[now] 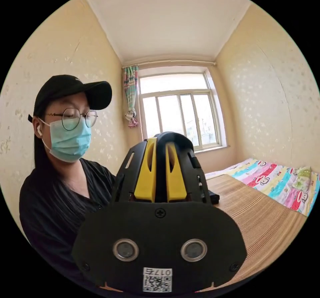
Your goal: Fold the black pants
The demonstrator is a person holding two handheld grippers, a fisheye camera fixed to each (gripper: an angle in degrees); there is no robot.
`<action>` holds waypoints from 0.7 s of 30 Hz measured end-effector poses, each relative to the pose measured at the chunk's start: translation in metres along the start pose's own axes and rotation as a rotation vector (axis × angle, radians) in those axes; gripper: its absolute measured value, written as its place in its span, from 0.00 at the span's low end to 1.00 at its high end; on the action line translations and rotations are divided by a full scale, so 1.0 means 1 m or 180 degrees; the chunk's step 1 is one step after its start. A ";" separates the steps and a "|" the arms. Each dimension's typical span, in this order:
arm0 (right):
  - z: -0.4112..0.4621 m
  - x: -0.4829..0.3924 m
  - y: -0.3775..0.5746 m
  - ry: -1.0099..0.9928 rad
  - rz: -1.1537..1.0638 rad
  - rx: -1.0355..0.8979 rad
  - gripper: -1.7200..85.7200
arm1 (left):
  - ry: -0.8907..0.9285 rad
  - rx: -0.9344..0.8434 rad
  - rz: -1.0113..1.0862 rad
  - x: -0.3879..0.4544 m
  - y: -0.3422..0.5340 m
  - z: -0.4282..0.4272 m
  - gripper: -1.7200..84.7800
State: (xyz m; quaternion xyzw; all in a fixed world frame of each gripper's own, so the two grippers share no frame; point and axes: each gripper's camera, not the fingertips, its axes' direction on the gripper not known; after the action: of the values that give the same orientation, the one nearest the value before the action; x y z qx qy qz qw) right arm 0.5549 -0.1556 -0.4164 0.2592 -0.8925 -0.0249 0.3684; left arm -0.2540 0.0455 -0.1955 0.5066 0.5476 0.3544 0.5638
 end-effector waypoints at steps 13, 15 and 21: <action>0.048 0.228 -0.013 0.1361 0.1165 -0.0542 0.02 | -0.1369 -0.0963 -0.0782 -0.185 0.032 0.112 0.07; 0.046 0.224 0.009 0.1366 0.1052 -0.0538 0.03 | -0.1342 -0.1121 -0.0636 -0.183 0.059 0.114 0.08; 0.040 0.176 0.217 0.1386 0.1296 -0.1326 0.05 | -0.0863 -0.2285 -0.1151 -0.156 0.264 0.106 0.08</action>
State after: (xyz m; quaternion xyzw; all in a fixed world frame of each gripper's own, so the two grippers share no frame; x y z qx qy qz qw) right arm 0.3264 -0.0585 -0.2809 -0.0052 -0.8022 -0.0765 0.5921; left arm -0.1324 -0.0602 0.0860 0.2159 0.3904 0.3482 0.8245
